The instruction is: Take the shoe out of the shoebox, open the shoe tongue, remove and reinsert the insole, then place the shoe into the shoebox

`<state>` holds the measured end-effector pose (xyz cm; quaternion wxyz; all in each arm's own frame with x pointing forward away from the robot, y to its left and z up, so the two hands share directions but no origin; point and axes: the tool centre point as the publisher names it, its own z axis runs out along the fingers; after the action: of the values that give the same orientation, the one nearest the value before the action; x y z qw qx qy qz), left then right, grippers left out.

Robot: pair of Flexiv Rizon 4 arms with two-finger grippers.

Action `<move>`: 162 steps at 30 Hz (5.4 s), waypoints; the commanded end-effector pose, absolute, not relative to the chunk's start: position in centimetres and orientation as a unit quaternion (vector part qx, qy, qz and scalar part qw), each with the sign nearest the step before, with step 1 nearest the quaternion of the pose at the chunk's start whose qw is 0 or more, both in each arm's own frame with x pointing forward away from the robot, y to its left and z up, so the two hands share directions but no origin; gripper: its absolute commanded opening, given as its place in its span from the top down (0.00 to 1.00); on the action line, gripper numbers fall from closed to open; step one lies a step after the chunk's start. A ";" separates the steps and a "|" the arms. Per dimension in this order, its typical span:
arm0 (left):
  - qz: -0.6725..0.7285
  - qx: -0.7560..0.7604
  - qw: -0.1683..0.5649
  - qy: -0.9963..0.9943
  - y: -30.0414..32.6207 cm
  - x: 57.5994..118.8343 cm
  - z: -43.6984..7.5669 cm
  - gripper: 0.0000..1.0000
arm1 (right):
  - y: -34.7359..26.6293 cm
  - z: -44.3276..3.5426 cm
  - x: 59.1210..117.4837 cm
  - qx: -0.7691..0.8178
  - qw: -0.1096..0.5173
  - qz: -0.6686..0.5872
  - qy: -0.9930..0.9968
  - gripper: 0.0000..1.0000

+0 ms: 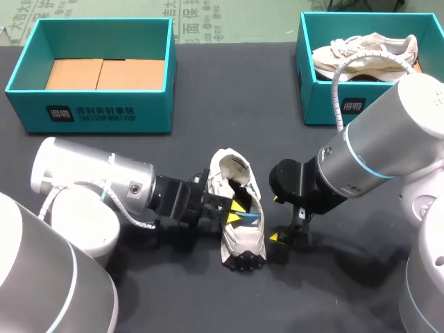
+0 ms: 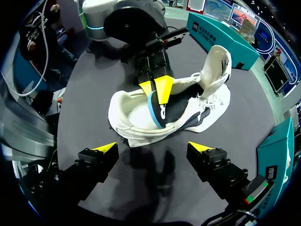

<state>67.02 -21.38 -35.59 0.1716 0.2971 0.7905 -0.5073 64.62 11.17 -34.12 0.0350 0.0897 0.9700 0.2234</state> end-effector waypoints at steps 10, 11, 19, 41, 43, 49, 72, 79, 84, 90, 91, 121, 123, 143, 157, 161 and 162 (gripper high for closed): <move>-0.550 0.307 0.163 0.759 -21.2 65.4 -33.8 0.66 | 11.2 -34.2 64.5 0.090 0.036 0.224 0.970 0.00; -0.552 0.308 0.163 0.758 -21.2 65.2 -33.5 0.65 | 11.2 -34.2 64.5 0.090 0.036 0.224 0.970 0.00; -0.563 0.317 0.158 0.746 -21.6 64.5 -32.9 0.75 | 11.2 -34.2 64.5 0.090 0.036 0.224 0.970 0.00; -0.504 0.284 0.152 0.802 -21.5 67.2 -36.7 1.00 | 11.2 -34.2 64.5 0.090 0.036 0.224 0.970 0.00; -0.507 0.282 0.149 0.801 -21.2 67.2 -36.6 1.00 | 11.2 -34.2 64.5 0.090 0.036 0.224 0.970 0.00; -0.530 0.289 0.142 0.785 -21.1 66.5 -35.2 0.81 | 11.2 -34.2 64.5 0.090 0.036 0.224 0.970 0.00; -0.519 0.335 0.134 0.775 -20.1 64.1 -32.1 0.67 | 11.2 -34.2 64.5 0.090 0.036 0.224 0.970 0.00; -0.498 0.345 0.134 0.784 -18.5 64.1 -31.4 0.65 | 11.2 -34.2 64.5 0.090 0.036 0.224 0.970 0.00; -0.487 0.352 0.125 0.790 -17.5 64.1 -31.2 0.64 | 11.2 -34.2 64.5 0.090 0.036 0.224 0.970 0.00; -0.479 0.366 0.107 0.791 -16.2 64.2 -30.7 0.61 | 11.2 -34.2 64.5 0.090 0.036 0.224 0.970 0.00; -0.472 0.372 0.107 0.792 -15.9 64.3 -30.7 0.60 | 11.2 -34.2 64.5 0.090 0.036 0.224 0.970 0.00; -0.359 0.512 -0.009 0.780 -12.3 66.2 -26.9 0.58 | 1.3 -31.0 62.8 0.125 0.003 0.190 0.974 0.00; -0.343 0.530 -0.024 0.776 -12.3 66.4 -26.5 0.57 | 1.3 -31.0 62.8 0.125 0.003 0.190 0.974 0.00; -0.182 0.635 -0.099 0.745 -15.5 70.7 -24.8 0.62 | 1.3 -31.0 62.8 0.125 0.003 0.190 0.974 0.00; -0.120 0.666 -0.141 0.723 -18.0 71.4 -24.8 1.00 | -5.3 -30.0 61.4 0.193 -0.004 0.175 0.965 0.00; -0.120 0.666 -0.141 0.723 -18.0 71.4 -24.8 1.00 | -5.3 -30.0 61.4 0.193 -0.004 0.175 0.965 0.00; -0.120 0.666 -0.141 0.723 -18.0 71.4 -24.8 1.00 | -5.3 -30.0 61.4 0.193 -0.004 0.175 0.965 0.00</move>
<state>71.14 -17.58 -24.86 -0.0850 0.6550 0.7315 -0.1691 62.48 -4.68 -30.59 -0.0108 0.1923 0.9662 0.1714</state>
